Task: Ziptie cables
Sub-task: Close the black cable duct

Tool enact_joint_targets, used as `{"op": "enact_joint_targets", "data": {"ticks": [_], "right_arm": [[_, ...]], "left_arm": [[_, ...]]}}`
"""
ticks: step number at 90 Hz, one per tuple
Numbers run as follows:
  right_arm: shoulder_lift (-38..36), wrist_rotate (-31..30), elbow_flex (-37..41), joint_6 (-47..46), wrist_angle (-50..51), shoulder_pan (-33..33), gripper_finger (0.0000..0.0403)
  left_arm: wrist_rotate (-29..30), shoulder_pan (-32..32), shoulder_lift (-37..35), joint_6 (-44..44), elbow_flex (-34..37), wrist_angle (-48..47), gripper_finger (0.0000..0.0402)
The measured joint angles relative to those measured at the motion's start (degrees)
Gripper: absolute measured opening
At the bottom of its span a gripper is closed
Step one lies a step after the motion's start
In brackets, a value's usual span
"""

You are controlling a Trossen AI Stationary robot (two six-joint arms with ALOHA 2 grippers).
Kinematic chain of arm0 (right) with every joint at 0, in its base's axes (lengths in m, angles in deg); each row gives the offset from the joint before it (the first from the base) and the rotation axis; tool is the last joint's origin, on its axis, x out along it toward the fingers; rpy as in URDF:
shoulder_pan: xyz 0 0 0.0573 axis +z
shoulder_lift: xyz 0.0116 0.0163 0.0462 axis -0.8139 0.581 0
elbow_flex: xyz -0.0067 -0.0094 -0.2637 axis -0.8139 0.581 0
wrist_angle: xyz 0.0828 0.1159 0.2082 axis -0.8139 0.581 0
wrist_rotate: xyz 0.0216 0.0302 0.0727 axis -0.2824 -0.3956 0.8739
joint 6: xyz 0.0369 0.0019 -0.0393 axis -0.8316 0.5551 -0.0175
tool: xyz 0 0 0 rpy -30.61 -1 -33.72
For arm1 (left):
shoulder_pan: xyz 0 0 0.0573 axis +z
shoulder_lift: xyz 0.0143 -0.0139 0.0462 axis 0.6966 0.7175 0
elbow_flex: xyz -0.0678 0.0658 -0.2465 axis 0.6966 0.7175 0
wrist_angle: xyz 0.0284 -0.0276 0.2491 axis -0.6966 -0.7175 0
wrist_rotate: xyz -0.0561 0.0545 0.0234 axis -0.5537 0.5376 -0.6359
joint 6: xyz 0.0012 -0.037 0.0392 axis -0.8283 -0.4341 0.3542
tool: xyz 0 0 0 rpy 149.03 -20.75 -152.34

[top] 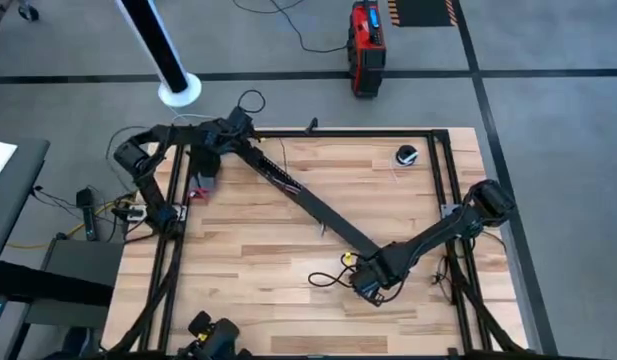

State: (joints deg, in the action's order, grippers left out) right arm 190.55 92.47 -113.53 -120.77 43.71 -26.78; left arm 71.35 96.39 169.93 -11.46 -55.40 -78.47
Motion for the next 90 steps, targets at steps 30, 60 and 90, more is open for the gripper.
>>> {"op": "enact_joint_targets", "data": {"ticks": [30,60,90], "right_arm": [[-1.06,-1.13,-0.43,2.89,-0.14,-1.52,0.0],[-6.68,4.35,-0.83,-6.78,3.43,5.26,0.0],[-6.27,5.09,6.45,-12.31,2.6,7.14,0.0]], "left_arm": [[-0.21,-0.2,0.01,0.2,0.03,0.32,0.0],[-0.55,-0.05,0.34,0.57,0.06,0.43,0.0],[-0.66,-0.05,0.38,0.59,0.06,0.38,0.0]]}}
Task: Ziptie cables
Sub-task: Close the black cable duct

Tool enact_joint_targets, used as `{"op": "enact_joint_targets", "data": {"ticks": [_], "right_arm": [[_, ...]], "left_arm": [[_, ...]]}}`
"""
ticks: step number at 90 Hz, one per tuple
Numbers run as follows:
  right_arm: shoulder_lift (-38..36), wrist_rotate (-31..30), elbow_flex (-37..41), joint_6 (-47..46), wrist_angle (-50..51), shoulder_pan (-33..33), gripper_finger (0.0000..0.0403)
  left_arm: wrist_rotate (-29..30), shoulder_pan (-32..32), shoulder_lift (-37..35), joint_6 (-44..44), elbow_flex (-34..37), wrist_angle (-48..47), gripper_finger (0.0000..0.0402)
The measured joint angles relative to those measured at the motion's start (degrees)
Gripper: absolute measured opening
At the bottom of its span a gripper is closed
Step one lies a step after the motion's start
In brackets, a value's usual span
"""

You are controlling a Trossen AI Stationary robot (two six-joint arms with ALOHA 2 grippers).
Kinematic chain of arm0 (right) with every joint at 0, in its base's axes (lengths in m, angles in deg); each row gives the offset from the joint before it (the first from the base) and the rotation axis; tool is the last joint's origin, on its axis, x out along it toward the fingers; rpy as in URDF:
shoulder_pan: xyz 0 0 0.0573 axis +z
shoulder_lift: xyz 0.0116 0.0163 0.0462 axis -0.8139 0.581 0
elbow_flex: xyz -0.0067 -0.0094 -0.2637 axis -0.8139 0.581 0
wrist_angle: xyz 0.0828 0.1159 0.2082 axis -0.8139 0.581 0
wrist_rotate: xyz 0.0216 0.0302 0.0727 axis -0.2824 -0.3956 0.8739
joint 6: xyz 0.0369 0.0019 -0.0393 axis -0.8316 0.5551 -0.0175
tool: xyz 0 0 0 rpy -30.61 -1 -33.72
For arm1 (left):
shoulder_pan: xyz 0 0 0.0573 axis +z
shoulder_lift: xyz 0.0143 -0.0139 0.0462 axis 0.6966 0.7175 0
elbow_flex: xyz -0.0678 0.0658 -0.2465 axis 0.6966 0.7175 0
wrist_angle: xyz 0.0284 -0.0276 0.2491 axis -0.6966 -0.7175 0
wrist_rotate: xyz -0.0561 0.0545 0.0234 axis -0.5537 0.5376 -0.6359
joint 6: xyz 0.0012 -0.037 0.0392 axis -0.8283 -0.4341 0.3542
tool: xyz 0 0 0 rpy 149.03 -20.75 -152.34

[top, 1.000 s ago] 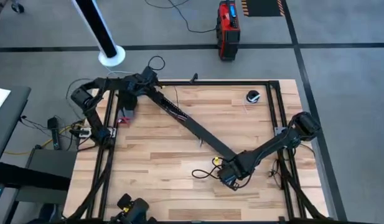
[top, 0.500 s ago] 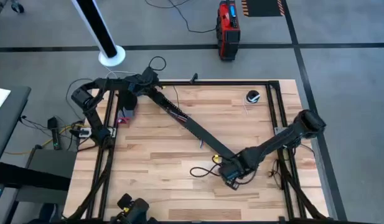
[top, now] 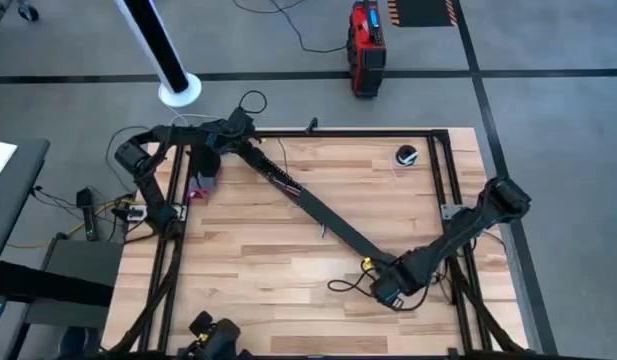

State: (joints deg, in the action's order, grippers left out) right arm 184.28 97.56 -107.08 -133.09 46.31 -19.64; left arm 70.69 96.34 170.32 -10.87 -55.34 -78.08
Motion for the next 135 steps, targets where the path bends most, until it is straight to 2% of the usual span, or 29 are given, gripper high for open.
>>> {"op": "enact_joint_targets", "data": {"ticks": [16,36,54,87,109,135], "right_arm": [[0.02,-1.8,1.75,2.87,-1.26,-3.18,0.0],[0.02,-1.33,1.86,10.77,-0.56,-8.12,0.0],[0.04,-1.35,1.86,13.76,-0.65,-11.1,0.0],[0.04,0.33,1.86,11.29,-9.48,-9.28,0.0],[0.04,-0.08,1.83,10.89,-8.78,-8.77,0.0],[0.04,-0.38,1.78,10.91,-8.72,-8.53,0.0]], "left_arm": [[-0.02,-0.09,0.0,0.59,0.0,-0.26,0.0],[-0.88,-0.05,0.0,1.14,0.0,-0.55,0.0],[-0.68,0.04,0.0,1.46,-0.04,-1.04,0.0],[-1.28,0.02,0.0,1.38,0.67,-1.18,0.0],[-1.32,-0.11,-0.07,2.01,2.08,0.99,0.0],[-1.87,-0.2,-3.3,2.22,2.35,2.91,0.0]]}}
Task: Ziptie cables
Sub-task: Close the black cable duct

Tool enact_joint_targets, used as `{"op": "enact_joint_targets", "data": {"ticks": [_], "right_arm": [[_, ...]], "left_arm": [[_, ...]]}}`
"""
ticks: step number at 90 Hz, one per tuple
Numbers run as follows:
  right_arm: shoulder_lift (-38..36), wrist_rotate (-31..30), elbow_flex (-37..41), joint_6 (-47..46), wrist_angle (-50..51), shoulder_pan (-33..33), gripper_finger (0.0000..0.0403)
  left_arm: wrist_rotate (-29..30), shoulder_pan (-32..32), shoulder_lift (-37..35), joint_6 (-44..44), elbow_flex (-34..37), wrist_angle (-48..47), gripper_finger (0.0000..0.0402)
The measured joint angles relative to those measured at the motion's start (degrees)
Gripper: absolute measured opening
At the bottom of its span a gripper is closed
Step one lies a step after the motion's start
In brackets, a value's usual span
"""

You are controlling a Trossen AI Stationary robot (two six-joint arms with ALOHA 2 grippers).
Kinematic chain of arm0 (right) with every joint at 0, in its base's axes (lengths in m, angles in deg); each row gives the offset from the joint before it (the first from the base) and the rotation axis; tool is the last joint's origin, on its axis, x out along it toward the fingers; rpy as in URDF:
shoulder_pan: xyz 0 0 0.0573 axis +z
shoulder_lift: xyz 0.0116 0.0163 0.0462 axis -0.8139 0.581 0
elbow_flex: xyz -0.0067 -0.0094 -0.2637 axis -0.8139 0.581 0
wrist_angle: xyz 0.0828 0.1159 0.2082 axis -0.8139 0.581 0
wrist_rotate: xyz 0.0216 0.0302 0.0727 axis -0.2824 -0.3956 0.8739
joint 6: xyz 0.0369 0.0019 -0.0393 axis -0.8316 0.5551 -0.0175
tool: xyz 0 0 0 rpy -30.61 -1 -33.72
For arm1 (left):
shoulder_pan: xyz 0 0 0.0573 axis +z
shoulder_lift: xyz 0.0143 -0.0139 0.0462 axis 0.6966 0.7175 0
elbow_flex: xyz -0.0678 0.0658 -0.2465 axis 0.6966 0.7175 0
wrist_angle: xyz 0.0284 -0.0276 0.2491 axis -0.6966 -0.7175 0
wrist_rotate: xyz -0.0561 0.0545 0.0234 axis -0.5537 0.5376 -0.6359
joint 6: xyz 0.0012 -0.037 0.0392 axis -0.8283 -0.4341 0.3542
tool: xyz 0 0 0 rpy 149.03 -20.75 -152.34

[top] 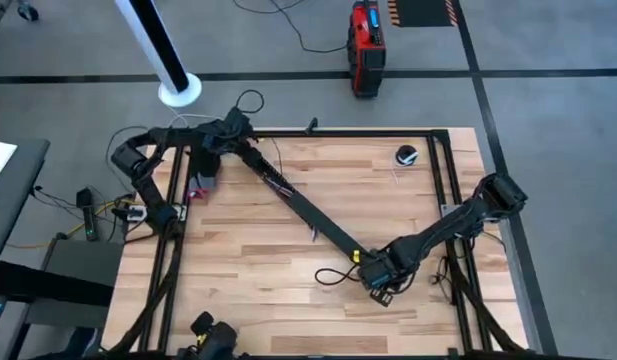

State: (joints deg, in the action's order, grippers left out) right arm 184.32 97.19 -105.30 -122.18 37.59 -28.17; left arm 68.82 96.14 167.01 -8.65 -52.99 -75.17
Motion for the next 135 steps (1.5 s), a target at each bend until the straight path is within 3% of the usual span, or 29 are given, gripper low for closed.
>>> {"op": "enact_joint_targets", "data": {"ticks": [32,79,103,118,135], "right_arm": [[0.0,-0.93,-0.05,1.27,-0.04,-0.02,0.0],[0.0,-0.26,-0.05,3.92,0.18,-0.02,0.0],[0.0,-0.57,-0.05,4.13,-0.16,-0.04,0.0],[-0.04,-2.52,-0.16,4.29,-0.69,-0.33,0.0],[-0.07,-1.37,-0.14,4.73,-2.03,-0.28,0.0]], "left_arm": [[-0.91,-0.2,-3.2,0.84,-0.15,-2.4,0.0],[-3.42,-0.28,-13.64,0.31,-0.19,-7.41,0.0],[-3.65,0.44,-14.53,-5.92,-0.23,-5.14,0.0],[-6.93,-1.12,-14.25,-5.72,0.83,-7.07,0.0001],[-6.11,-2.91,-14.25,-4.3,5.01,-5.45,0.0033]]}}
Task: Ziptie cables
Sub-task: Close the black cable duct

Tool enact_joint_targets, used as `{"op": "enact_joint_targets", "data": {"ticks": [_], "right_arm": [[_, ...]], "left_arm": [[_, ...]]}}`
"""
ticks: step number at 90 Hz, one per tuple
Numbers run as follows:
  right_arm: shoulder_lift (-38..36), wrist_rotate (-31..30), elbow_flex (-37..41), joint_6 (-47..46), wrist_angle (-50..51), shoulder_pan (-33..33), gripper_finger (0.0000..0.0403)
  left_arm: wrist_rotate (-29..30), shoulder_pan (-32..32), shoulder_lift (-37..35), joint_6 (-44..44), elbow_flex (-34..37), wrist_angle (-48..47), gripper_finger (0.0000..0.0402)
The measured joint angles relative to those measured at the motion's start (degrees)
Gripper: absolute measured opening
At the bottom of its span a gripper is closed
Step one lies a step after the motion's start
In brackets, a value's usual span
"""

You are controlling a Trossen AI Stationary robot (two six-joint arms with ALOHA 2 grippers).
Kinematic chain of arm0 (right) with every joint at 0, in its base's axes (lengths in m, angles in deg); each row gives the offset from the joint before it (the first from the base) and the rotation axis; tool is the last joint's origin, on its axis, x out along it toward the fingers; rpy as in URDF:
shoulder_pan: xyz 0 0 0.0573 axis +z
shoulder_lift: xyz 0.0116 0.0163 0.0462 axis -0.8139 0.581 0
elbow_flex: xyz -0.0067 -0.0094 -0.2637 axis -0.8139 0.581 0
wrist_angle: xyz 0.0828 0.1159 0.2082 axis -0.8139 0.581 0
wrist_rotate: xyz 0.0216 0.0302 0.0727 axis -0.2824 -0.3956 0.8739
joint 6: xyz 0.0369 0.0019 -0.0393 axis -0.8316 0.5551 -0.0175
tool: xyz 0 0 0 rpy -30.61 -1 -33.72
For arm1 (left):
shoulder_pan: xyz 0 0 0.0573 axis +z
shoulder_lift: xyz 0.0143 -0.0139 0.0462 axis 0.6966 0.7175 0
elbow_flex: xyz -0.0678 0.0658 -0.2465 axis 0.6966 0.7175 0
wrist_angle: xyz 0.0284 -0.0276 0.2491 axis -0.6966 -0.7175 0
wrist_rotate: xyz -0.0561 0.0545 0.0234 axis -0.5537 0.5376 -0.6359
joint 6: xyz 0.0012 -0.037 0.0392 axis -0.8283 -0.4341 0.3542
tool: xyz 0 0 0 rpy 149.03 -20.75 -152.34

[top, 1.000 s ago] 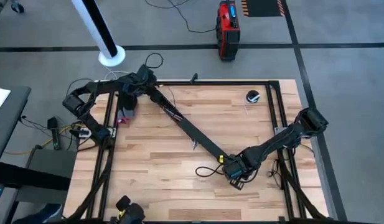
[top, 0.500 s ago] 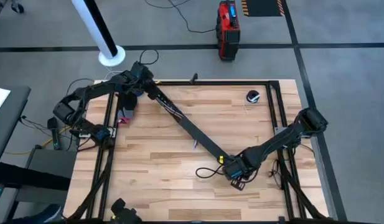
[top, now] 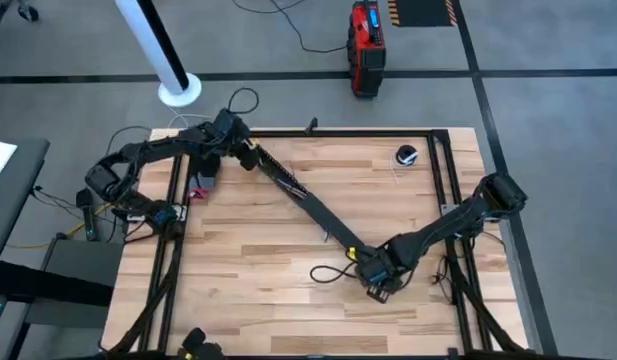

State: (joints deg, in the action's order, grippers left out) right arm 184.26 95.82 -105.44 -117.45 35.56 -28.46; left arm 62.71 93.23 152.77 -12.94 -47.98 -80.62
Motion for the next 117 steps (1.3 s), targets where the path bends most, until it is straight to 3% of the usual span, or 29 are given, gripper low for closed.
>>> {"op": "enact_joint_targets", "data": {"ticks": [29,62,117], "right_arm": [[0.0,1.07,0.04,-0.2,0.35,0.2,0.0],[-0.09,1.0,0.11,0.0,0.39,0.15,0.0],[-5.13,-1.84,-0.09,1.33,0.56,0.11,0.0]], "left_arm": [[0.44,-2.9,-0.26,6.29,1.64,2.86,0.0096],[0.03,-7.83,-5.04,11.01,1.66,3.15,0.0097],[-1.99,-12.7,-5.05,15.95,1.66,2.8,0.0118]]}}
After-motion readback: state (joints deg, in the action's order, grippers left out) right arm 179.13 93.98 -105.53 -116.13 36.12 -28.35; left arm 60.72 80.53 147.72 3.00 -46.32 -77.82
